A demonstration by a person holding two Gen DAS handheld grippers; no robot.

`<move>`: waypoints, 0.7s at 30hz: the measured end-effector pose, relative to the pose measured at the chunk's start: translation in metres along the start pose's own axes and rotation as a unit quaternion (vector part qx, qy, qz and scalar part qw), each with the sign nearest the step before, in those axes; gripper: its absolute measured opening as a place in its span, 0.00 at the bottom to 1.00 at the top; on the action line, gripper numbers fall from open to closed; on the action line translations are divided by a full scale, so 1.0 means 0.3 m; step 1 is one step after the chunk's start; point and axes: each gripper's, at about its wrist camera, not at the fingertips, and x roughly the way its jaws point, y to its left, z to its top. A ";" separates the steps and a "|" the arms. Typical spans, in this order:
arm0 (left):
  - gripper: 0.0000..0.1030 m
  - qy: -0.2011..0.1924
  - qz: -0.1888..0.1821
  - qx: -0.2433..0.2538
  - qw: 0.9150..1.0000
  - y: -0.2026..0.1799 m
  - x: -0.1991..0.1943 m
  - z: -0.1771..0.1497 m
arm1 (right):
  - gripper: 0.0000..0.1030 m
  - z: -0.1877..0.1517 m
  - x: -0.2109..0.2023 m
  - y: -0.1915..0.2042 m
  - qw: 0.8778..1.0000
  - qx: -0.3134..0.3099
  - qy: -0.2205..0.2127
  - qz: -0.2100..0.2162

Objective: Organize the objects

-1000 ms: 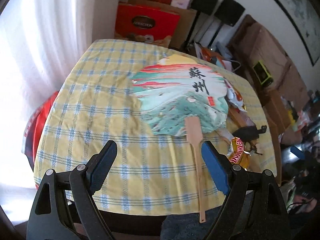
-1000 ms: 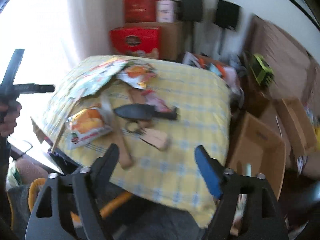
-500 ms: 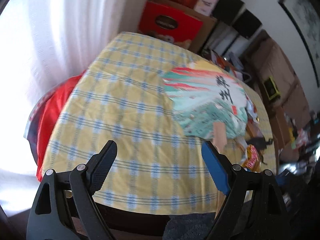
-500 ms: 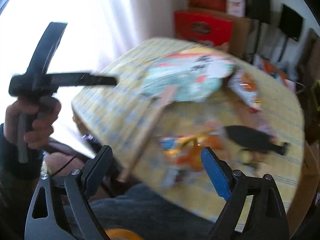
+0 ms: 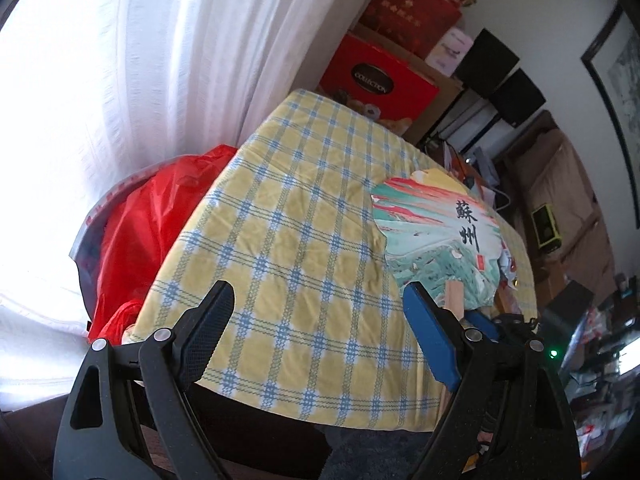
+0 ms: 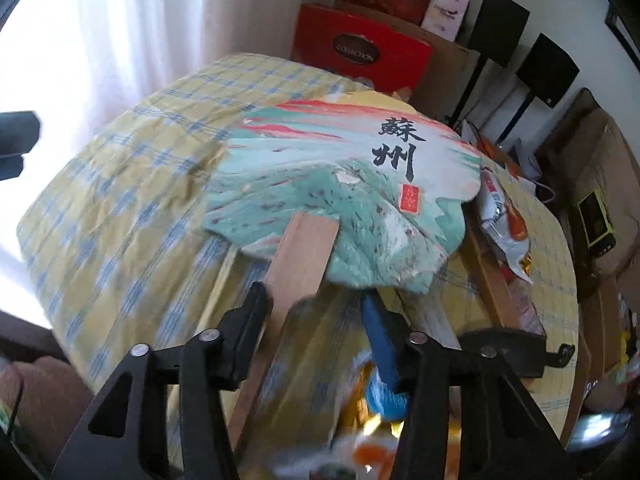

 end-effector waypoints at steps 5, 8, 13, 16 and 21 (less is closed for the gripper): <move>0.82 -0.016 0.003 -0.019 1.000 0.026 -0.025 0.003 | 0.23 0.002 -0.052 0.011 0.998 -0.029 -0.021 0.052; 0.82 -0.021 -0.003 -0.028 0.999 0.036 -0.034 0.009 | 0.23 -0.006 -0.137 0.004 0.995 -0.050 -0.051 0.072; 0.82 -0.021 -0.011 -0.027 0.999 0.032 -0.044 0.008 | 0.23 -0.026 -0.320 -0.037 0.983 -0.104 -0.098 0.112; 0.82 -0.033 -0.031 -0.034 0.998 0.028 -0.057 0.007 | 0.23 -0.075 -0.410 -0.078 0.974 -0.150 -0.106 0.130; 0.88 -0.021 -0.073 -0.052 0.996 0.021 -0.024 0.002 | 0.23 -0.245 -0.454 -0.156 0.951 -0.231 -0.110 0.170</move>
